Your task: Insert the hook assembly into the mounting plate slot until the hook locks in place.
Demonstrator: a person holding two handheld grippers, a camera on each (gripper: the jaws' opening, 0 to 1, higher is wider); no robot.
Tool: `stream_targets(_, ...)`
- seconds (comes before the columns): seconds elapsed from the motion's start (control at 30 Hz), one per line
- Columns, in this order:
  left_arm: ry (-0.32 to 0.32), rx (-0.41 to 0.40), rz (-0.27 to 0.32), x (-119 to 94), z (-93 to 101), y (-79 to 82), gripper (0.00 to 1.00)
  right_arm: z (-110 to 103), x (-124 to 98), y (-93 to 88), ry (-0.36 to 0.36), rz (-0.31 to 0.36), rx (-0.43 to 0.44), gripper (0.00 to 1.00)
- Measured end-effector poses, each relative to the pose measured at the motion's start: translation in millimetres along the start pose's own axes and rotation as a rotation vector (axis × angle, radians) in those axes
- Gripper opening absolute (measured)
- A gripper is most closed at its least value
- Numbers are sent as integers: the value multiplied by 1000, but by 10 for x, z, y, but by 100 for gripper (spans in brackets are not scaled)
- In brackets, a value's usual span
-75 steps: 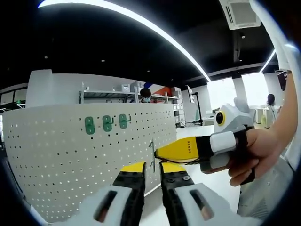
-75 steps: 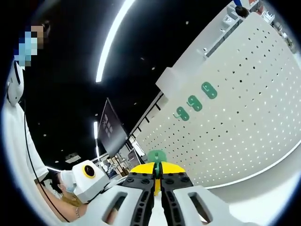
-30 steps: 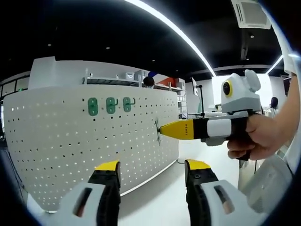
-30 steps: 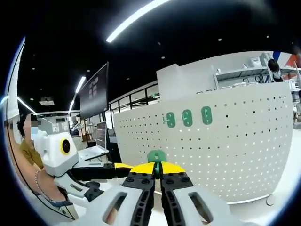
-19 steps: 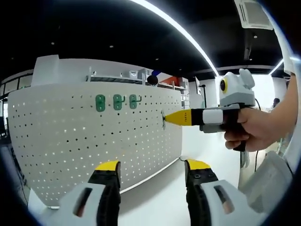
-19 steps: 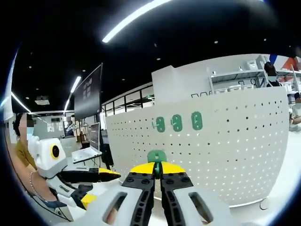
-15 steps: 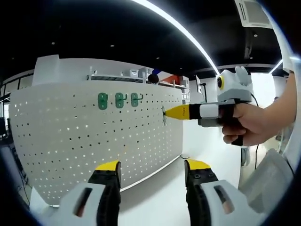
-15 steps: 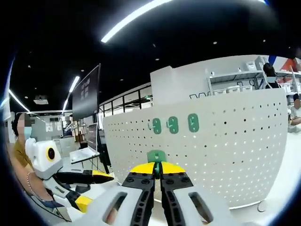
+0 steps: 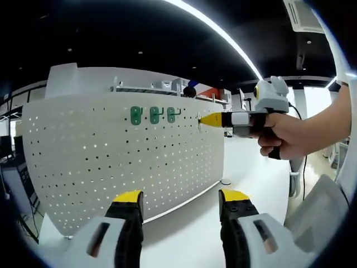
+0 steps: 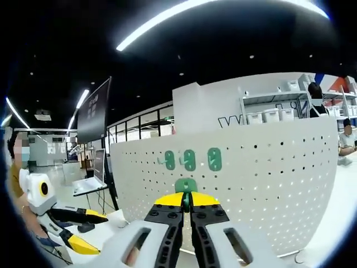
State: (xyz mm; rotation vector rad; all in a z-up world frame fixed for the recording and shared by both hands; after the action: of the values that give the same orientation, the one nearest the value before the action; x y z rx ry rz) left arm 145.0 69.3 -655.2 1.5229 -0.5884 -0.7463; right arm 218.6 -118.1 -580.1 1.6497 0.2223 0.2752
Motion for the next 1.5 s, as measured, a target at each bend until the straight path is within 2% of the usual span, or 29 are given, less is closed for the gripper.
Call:
stream_targets(0.67,67,-37,-9,-251,-132,-94,55,335,202,151,-89,40,-54,0)
stream_targets(0.83,71,-32,-9,-275,-130,-105,55,398,214,137,-106,38,-50,0)
stream_targets(0.9,74,-34,-9,-291,-132,-113,56,426,226,168,-108,59,-32,0)
stream_targets(1.33,107,-38,-16,-421,-148,-141,56,582,422,259,-154,95,-33,0)
stream_targets(1.5,110,-42,-23,-437,-144,-161,55,623,470,231,-163,94,-6,0)
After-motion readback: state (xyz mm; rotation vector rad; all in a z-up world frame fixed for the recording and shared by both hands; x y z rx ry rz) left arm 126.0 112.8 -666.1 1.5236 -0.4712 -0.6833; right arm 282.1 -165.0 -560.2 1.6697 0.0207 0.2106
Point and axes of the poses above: the point that each gripper's makers call its tool centre point, and the gripper's own axes: x roughly forward along the fingers, z roughly to its right, y roughly out of its top, the point moved 5 cm from there along -x, roughly backward along the fingers, and after that the axes turned 9 degrees about -y, right-handed, at the moved point
